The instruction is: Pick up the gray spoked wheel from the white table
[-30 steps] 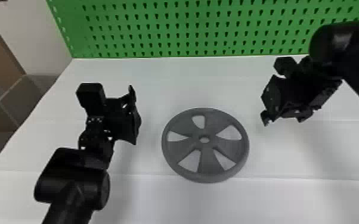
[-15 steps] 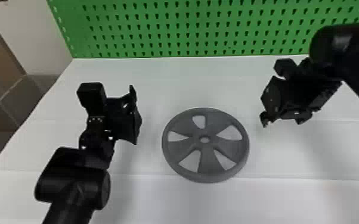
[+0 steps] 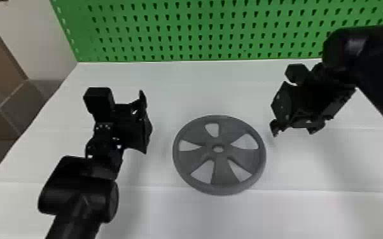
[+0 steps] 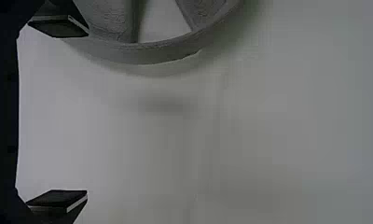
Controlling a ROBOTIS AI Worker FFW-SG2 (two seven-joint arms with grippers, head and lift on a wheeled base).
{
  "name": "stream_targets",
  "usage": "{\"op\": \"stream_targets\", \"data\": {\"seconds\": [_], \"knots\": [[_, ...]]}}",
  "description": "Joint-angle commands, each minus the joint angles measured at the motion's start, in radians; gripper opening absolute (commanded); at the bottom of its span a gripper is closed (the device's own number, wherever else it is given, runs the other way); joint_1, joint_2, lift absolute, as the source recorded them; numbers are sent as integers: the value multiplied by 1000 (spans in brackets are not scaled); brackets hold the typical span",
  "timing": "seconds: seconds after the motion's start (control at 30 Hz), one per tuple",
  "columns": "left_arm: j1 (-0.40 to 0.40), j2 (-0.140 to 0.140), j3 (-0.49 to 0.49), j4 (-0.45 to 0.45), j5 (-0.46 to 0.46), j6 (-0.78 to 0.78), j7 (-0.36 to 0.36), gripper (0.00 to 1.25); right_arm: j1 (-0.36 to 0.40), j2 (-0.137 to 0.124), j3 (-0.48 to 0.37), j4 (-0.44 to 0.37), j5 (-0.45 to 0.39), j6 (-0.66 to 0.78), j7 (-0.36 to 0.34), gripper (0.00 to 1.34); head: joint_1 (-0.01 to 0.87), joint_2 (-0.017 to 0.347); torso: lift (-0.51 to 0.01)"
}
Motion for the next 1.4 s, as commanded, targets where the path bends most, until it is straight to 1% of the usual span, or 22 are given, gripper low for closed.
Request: {"op": "stream_targets", "data": {"seconds": [0.0,0.17,0.57,0.87,1.1,1.37], "knots": [[-1,0,1,0,0,0,0,1055,-1,18,-1,0,-11,6,0,1256,779,132,-86],[-6,0,0,0,-2,2,0,1055,-8,44,9,-2,-22,11,0,1256,779,132,-86],[-10,0,0,2,-3,2,0,1055,-8,90,9,-11,-31,11,0,1256,779,132,-86],[-12,0,0,2,-3,2,0,1055,-11,96,52,-11,-75,5,0,1256,779,132,-86],[-13,0,1,2,-3,2,0,1055,-14,96,70,-11,-82,0,0,1256,779,132,-86],[-13,0,1,2,-3,2,0,1055,-14,95,68,-11,-83,-4,0,1256,779,132,-86]]}}
